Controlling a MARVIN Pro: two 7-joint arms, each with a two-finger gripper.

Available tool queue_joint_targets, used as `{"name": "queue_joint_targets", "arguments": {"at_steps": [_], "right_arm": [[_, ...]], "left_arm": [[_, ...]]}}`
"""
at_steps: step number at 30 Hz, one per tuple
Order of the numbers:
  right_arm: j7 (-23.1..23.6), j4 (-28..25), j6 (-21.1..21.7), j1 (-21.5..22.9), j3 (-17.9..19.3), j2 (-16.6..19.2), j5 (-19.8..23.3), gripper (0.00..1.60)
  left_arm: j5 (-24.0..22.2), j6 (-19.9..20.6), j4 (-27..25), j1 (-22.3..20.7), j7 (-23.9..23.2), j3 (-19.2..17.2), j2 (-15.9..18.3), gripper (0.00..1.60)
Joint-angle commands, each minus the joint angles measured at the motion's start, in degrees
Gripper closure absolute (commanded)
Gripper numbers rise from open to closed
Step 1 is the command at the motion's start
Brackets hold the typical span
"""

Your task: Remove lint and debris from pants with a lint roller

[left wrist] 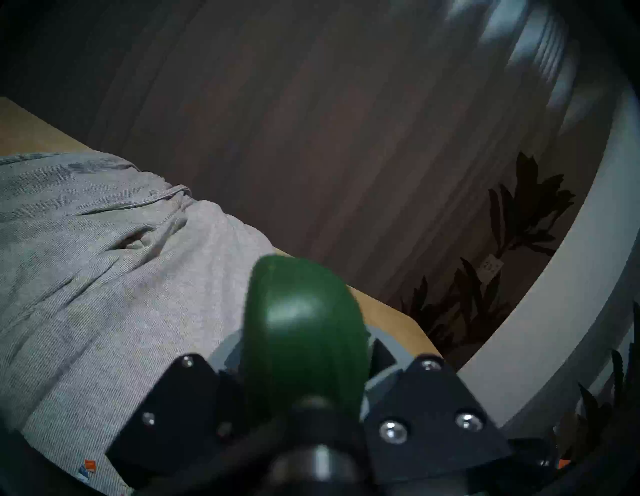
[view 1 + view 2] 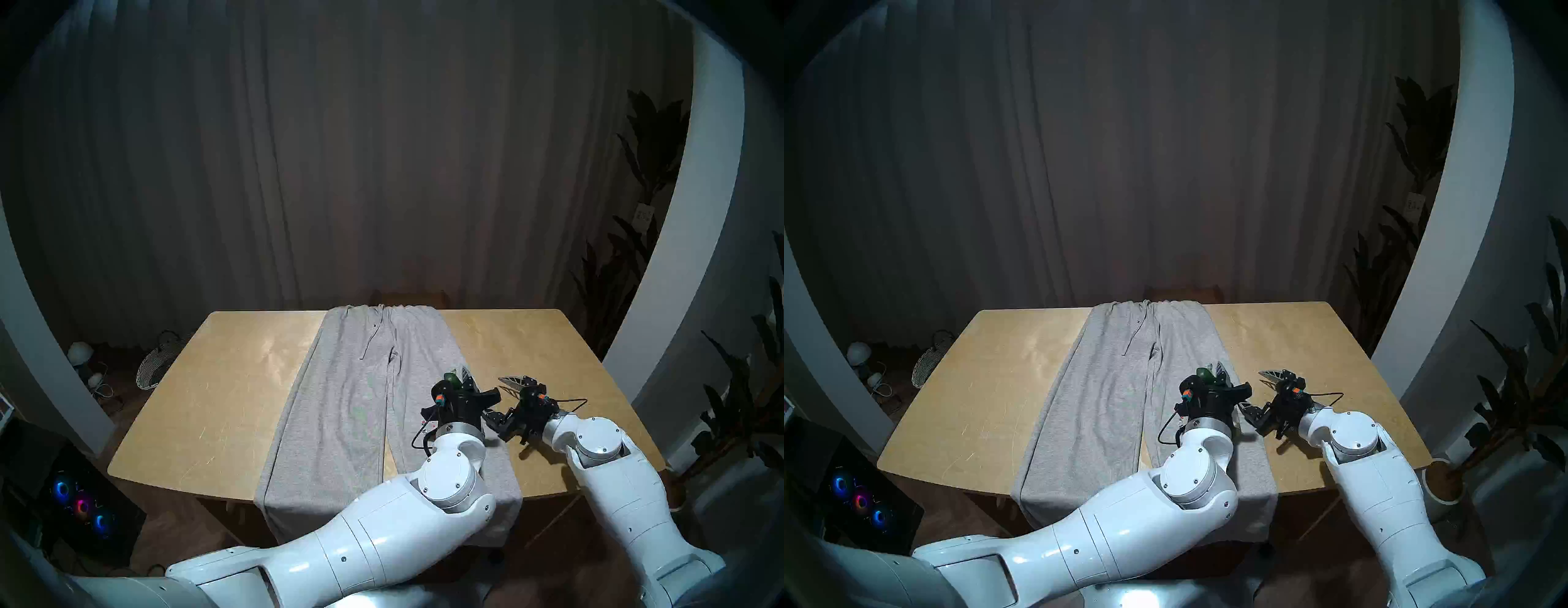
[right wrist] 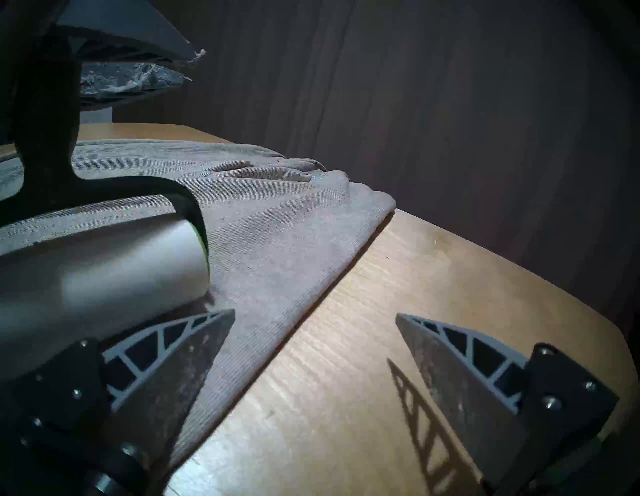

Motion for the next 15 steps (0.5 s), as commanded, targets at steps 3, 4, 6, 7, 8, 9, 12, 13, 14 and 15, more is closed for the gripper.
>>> {"name": "queue_joint_targets", "arguments": {"at_steps": [3,4,6,7,8,9,12,13,14,15], "right_arm": [[-0.68,-0.03,0.06,-2.13,-0.20,0.09,-0.48,0.00],[-0.59,0.06,-0.04,-2.14,-0.14,0.17,-0.37,0.00],[-0.12,0.16,-0.08,-2.05,0.08,0.53,0.13,0.00],[0.05,0.08,-0.11,-2.05,0.11,0.72,0.24,0.00],[0.10,-0.05,-0.05,-2.09,0.14,0.83,0.33,0.00],[0.17,-0.21,0.04,-2.14,0.17,0.95,0.40,0.00],[0.33,-0.73,0.04,-2.30,0.20,1.31,0.43,0.00],[0.34,-0.84,0.11,-2.33,0.25,1.35,0.47,0.00],[0.33,-0.99,0.25,-2.39,0.30,1.38,0.44,0.00],[0.32,-1.10,0.32,-2.43,0.32,1.41,0.40,0.00]], "left_arm": [[-0.69,1.76,-0.68,0.01,1.45,-0.29,0.00,1.60],[-0.41,2.17,-0.55,-0.09,1.54,-0.06,0.16,1.60],[-0.28,2.42,-0.49,-0.04,1.49,0.07,0.33,1.60],[0.02,2.68,-0.52,-0.10,1.53,0.27,0.52,1.60],[0.09,2.48,-0.52,-0.05,1.22,0.33,0.65,1.60],[0.31,2.64,-0.57,-0.03,1.34,0.44,0.75,1.60],[0.81,2.87,-1.03,0.27,1.11,0.97,1.65,1.60],[0.96,2.92,-1.13,0.36,0.89,1.19,2.08,1.60],[1.82,2.96,-0.98,0.34,0.91,1.75,2.64,1.60],[1.94,2.81,-1.02,0.45,0.54,1.98,3.07,1.60]]}}
